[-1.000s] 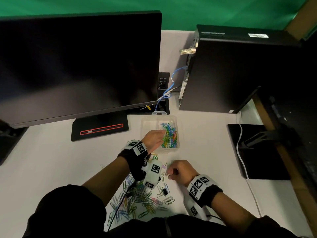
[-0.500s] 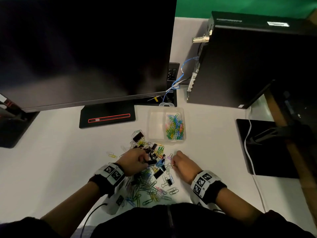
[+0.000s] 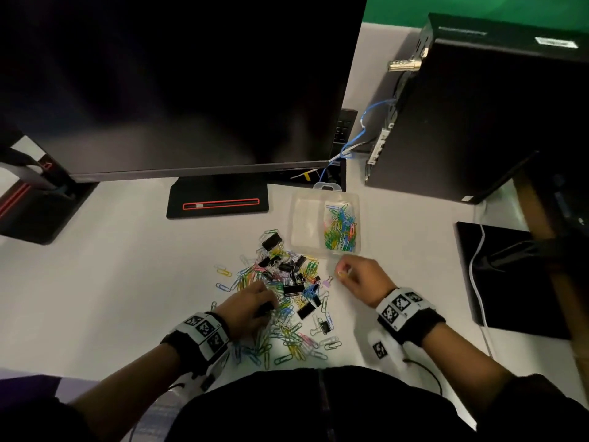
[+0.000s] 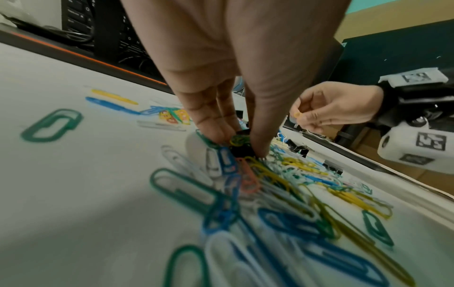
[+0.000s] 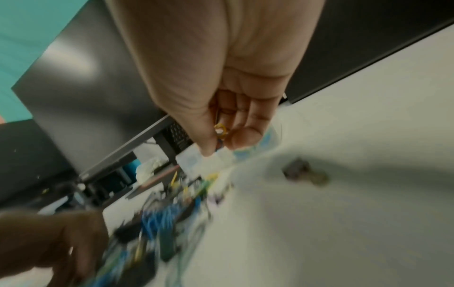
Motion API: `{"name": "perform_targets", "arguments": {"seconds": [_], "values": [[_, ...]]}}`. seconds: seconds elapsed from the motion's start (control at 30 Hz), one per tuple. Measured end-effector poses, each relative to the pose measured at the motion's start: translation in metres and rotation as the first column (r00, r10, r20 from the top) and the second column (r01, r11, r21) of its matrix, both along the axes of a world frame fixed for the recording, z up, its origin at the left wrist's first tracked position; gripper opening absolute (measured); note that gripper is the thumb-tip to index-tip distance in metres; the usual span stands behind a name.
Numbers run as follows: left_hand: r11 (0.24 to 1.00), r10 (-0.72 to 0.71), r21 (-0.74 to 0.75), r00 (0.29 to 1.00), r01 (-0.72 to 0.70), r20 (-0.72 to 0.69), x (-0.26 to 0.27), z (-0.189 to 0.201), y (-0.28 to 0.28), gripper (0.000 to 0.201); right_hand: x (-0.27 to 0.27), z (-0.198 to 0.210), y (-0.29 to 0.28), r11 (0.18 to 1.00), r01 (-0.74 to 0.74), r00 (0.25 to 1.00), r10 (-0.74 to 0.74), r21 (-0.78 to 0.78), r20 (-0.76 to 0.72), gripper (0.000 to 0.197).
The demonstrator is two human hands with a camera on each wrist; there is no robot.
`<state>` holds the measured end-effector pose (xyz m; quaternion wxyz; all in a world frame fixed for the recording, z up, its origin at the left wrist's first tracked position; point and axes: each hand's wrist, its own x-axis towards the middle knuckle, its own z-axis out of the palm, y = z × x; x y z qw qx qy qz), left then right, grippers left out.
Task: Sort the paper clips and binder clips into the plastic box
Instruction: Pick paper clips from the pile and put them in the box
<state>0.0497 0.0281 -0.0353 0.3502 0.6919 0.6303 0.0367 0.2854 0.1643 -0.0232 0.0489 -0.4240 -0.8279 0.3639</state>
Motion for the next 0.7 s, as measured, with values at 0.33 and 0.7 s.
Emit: {"name": "perform_targets", "arguments": {"seconds": [0.33, 0.7], "values": [[0.985, 0.159, 0.058, 0.986, -0.162, 0.052, -0.001, -0.001, 0.003, 0.016, -0.019, 0.021, 0.065, 0.969, 0.213, 0.973, -0.222, 0.128, 0.063, 0.028], [0.94, 0.324, 0.065, 0.937, -0.334, 0.13, -0.004, -0.004, 0.008, 0.016, -0.04, 0.017, -0.028, 0.953, -0.291, 0.954, 0.282, 0.089, 0.099, 0.022]]}}
